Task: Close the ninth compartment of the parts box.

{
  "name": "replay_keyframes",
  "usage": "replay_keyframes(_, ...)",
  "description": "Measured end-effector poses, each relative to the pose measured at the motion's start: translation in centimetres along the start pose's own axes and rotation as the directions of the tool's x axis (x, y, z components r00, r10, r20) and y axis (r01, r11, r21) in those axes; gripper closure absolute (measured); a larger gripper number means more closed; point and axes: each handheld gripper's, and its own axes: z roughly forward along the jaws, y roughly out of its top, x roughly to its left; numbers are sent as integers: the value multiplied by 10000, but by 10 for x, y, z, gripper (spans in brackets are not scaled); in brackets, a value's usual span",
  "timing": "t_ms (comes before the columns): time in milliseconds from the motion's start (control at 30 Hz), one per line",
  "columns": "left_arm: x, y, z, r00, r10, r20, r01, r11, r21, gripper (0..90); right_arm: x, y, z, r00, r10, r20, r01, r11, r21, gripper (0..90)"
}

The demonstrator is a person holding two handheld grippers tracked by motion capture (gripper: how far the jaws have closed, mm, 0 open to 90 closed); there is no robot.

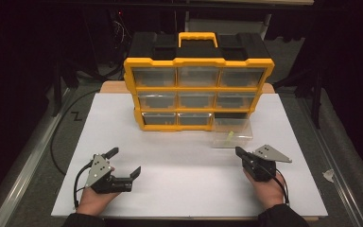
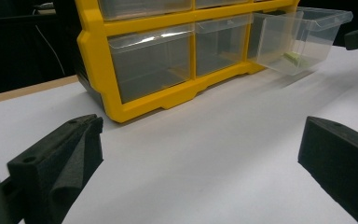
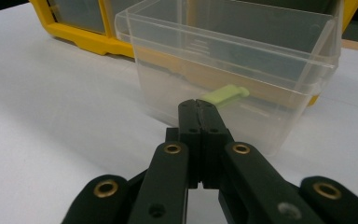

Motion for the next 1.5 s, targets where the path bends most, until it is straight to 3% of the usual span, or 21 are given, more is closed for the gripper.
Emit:
replay_keyframes(467, 1, 0, 0, 10000, -12, -51, 12, 10000, -20, 3, 4, 8, 17, 10000, -33, -89, 33, 9999, -104, 900)
replay_keyframes(667, 1, 0, 1, 10000, -10, -12, 10, 10000, -1, 3, 6, 7, 18, 9999, -169, -27, 169, 9998, -45, 900)
replay_keyframes(967, 1, 0, 0, 10000, -36, -34, 35, 10000, -29, 3, 5, 5, 19, 9999, -9, 111, 10, 10000, -64, 900)
replay_keyframes(1267, 1, 0, 0, 10000, -36, -25, 36, 10000, -31, 3, 4, 10, 14, 9991, 3, 415, 28, 9972, -753, 900)
replay_keyframes(1500, 1, 0, 0, 10000, -42, -35, 42, 10000, -36, 3, 2, 11, 15, 9990, 17, 453, 16, 9975, -707, 900)
